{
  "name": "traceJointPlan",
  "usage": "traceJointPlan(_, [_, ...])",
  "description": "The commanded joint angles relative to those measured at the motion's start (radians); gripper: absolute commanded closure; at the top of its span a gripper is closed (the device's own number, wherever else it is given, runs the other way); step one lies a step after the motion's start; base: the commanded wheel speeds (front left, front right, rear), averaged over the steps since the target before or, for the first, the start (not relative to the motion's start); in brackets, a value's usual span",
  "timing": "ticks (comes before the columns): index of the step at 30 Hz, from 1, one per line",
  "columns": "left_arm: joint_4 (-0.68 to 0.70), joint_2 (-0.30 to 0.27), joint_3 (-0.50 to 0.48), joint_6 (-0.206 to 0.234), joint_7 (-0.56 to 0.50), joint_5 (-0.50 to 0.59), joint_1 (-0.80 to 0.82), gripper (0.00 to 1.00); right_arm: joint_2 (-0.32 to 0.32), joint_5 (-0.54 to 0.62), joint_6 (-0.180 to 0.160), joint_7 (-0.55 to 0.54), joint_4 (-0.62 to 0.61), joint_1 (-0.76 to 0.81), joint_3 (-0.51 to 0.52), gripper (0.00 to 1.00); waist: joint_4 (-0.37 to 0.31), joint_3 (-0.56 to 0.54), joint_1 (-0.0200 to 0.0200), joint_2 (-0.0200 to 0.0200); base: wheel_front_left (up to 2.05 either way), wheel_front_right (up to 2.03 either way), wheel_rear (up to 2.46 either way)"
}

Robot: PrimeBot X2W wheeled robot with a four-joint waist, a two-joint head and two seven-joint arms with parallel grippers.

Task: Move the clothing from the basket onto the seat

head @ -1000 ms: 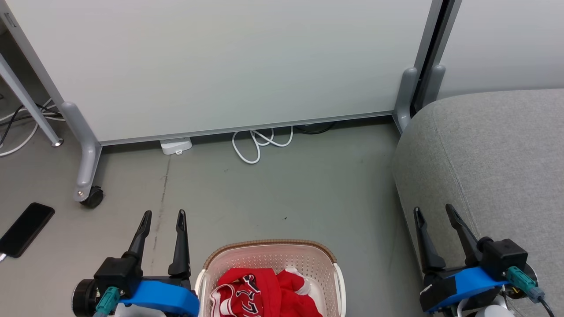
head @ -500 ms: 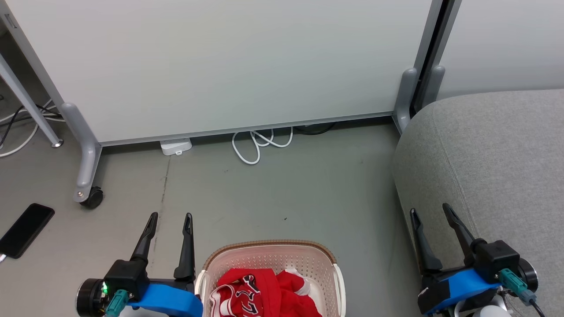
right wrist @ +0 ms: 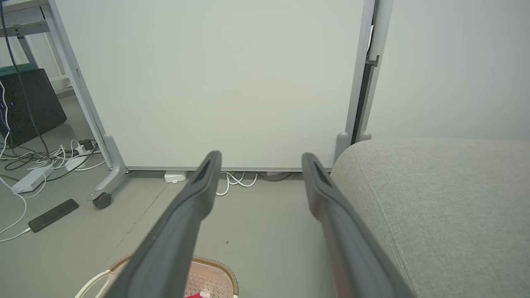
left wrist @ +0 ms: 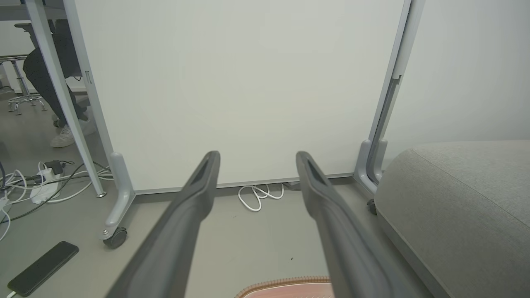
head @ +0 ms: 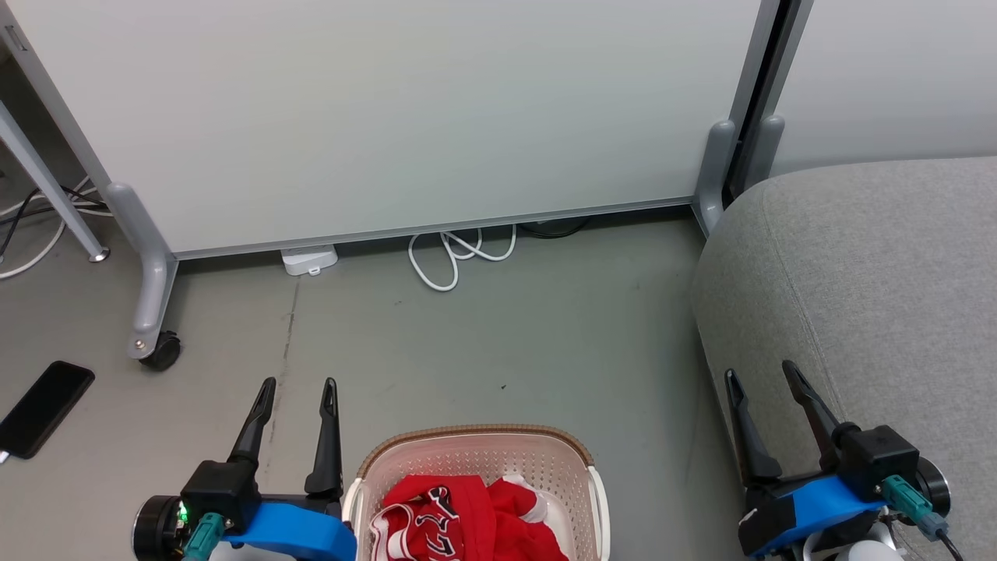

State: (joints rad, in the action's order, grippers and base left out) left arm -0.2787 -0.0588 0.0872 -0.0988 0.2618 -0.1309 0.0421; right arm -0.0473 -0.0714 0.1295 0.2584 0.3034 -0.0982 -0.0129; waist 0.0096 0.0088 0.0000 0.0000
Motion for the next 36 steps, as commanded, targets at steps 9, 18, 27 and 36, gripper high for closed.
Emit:
traceJointPlan(9, [-0.037,-0.004,0.0,-0.006,0.004,0.009,-0.004,0.0,-0.005,-0.008,0.002,0.006,-0.004,-0.024,-0.029,0.0,-0.032,0.023,0.0,0.0,0.0,0.0,0.0])
traceJointPlan(18, [-0.132,-0.02,0.0,-0.012,0.004,0.008,0.031,0.0,-0.005,-0.028,0.002,0.007,-0.02,-0.067,-0.088,0.0,-0.127,0.113,0.0,0.0,0.0,0.0,0.0])
traceJointPlan(27, [-0.273,-0.048,0.003,-0.016,0.003,0.004,0.093,0.0,-0.004,-0.063,0.002,0.007,-0.049,-0.126,-0.155,0.0,-0.241,0.233,0.0,0.0,0.0,0.0,0.0])
traceJointPlan(36, [-0.454,-0.095,0.011,-0.003,-0.051,0.017,0.216,0.0,-0.004,-0.106,0.001,0.008,-0.095,-0.17,-0.184,0.0,-0.339,0.381,0.0,0.0,0.0,0.0,0.0])
